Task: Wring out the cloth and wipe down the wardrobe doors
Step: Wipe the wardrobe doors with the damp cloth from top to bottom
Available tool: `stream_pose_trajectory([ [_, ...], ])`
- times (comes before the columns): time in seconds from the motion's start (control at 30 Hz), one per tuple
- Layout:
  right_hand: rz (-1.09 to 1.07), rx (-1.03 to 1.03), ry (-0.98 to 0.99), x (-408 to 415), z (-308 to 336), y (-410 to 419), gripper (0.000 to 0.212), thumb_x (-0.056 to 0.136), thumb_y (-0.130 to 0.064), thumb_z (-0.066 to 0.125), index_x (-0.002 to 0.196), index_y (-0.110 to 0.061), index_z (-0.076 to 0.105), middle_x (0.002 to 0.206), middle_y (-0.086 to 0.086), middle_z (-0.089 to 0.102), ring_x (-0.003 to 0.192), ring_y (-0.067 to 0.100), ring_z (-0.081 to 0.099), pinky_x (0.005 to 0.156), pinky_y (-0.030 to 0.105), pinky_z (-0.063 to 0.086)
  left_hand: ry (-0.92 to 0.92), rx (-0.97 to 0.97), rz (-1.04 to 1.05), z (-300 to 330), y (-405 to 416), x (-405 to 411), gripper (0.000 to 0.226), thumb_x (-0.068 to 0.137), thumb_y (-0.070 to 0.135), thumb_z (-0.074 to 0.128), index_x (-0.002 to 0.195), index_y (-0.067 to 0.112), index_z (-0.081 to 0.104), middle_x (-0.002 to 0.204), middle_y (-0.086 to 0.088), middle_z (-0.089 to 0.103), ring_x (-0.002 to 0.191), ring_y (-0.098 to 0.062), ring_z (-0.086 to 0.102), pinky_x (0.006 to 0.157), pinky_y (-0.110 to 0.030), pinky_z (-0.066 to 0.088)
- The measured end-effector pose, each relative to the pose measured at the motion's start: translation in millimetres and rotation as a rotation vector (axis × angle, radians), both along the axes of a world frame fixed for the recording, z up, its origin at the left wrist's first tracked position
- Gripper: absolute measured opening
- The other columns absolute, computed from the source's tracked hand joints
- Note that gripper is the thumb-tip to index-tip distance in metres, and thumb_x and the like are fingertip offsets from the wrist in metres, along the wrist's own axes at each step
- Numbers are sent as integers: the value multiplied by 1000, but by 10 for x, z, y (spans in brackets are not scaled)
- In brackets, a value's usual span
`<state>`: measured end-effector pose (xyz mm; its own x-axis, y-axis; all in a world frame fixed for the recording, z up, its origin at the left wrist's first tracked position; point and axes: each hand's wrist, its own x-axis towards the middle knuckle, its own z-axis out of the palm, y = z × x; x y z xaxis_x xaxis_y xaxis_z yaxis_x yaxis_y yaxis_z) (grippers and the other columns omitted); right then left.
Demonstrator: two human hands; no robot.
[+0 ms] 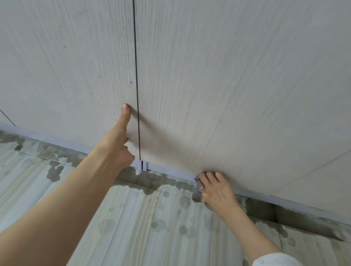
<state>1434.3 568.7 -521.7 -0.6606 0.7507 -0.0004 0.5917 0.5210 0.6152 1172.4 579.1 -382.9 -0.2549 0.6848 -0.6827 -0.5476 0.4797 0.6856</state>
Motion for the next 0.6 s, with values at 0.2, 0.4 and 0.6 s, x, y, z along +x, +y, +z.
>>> stream_pose_trajectory([
  [0.2, -74, 20, 2, 511, 74, -107, 23, 57, -23, 82, 77, -13, 75, 88, 6, 45, 78, 24, 35, 67, 35, 24, 34, -35, 85, -128, -83, 229, 87, 83, 67, 47, 149, 16, 21, 152, -6, 29, 141, -23, 23, 113, -46, 23],
  [0.4, -216, 60, 108, 1059, 112, -266, 29, 50, -8, 76, 79, -3, 73, 79, 12, 52, 72, 31, 44, 65, 36, 24, 3, -156, 44, -292, -166, 386, 53, 98, 40, 40, 144, 16, 30, 140, -9, 41, 133, -26, 36, 106, -41, 31],
  [0.6, -603, -22, 258, 1114, 130, -430, 44, 31, 4, 85, 72, 6, 68, 77, 21, 54, 61, 35, 52, 52, 38, 44, 43, -228, -255, -363, -289, 431, 22, 99, 27, 41, 107, 11, 53, 117, -10, 54, 103, -28, 48, 97, -44, 37],
])
